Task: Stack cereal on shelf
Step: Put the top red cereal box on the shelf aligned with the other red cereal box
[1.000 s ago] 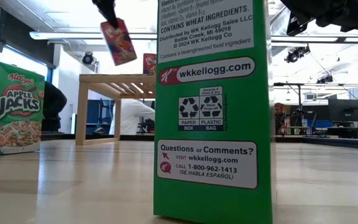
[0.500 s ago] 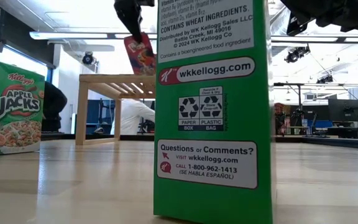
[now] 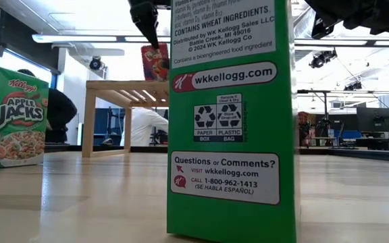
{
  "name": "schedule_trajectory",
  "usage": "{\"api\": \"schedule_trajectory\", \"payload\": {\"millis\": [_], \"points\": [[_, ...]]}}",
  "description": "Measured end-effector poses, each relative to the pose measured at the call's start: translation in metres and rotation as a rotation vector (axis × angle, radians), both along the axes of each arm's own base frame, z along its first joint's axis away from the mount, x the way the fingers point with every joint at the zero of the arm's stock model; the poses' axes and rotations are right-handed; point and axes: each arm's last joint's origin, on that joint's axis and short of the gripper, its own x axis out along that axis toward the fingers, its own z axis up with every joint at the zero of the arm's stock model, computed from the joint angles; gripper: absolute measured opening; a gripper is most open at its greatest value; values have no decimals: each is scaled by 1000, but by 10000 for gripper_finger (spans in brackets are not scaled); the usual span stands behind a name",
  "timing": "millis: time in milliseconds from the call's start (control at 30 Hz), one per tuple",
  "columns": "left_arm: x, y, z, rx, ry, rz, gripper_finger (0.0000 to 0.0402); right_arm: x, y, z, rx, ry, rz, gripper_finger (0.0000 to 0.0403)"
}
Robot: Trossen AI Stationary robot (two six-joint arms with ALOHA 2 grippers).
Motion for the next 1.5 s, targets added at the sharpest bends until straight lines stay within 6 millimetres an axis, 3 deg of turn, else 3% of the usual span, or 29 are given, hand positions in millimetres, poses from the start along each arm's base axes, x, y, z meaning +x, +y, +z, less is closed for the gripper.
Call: {"api": "schedule_trajectory", "payload": {"millis": [400,600,667,867,1100,1300,1500], "points": [[-2,0,12,103,-51,-10,212,0,0,0,0,0,0,0],[-26,-14,35,64,-179,14,184,0,0,0,-1,0,5,0],[-37,-20,34,33,-200,50,165,0,0,0,-2,0,9,0],[-63,-32,-12,-33,-232,161,97,0,1,-1,-8,12,16,0],[-88,-34,-75,-5,-467,283,40,0,1,-2,-9,15,15,0],[-86,-24,-106,30,-606,336,31,0,1,-1,-8,13,15,0],[-74,-16,-119,49,-663,324,30,0,0,-1,0,11,-3,0]]}}
